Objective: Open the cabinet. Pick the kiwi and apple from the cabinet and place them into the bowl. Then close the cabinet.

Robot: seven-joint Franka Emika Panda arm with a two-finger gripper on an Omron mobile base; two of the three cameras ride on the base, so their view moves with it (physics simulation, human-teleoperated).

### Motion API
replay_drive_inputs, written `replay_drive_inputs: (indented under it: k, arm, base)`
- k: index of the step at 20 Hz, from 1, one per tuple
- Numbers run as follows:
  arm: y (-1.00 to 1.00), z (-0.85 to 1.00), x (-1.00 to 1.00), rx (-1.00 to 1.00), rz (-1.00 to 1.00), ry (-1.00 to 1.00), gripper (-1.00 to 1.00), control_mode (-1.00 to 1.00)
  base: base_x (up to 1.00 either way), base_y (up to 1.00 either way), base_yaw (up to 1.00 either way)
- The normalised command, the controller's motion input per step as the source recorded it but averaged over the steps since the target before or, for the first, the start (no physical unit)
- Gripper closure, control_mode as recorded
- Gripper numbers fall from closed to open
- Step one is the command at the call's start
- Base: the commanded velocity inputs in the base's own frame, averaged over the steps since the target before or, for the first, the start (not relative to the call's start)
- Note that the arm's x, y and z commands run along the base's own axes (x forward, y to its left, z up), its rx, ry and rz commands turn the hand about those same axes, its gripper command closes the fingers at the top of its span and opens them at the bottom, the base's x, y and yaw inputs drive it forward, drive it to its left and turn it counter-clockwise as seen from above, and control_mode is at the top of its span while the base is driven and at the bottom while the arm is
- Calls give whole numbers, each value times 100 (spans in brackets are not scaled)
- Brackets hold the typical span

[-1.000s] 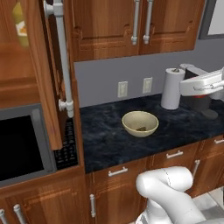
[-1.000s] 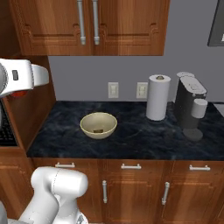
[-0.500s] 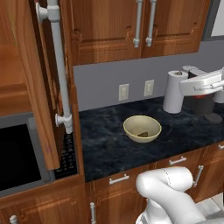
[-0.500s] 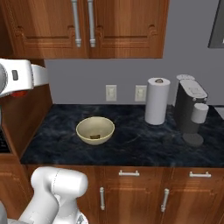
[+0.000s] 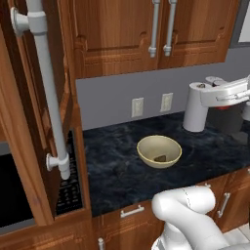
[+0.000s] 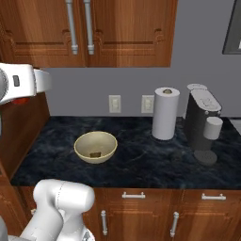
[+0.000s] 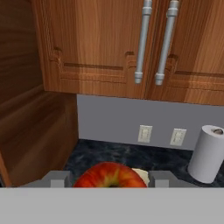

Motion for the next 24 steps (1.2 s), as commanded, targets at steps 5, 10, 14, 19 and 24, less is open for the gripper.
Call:
replay_drive_inputs:
  k: [5, 10, 14, 19, 24]
  arm:
    - [0, 0, 0, 0, 0, 0, 100, 100]
    - [0, 0, 0, 0, 0, 0, 100, 100]
    - [0, 0, 0, 0, 0, 0, 100, 100]
    - [0, 0, 0, 0, 0, 0, 100, 100]
    - [0, -4, 3, 0, -3, 15, 100, -100]
  base:
    - [40, -24, -1]
    - [18, -6, -1]
    - [1, 0, 0]
    - [2, 0, -1]
    - [0, 0, 0]
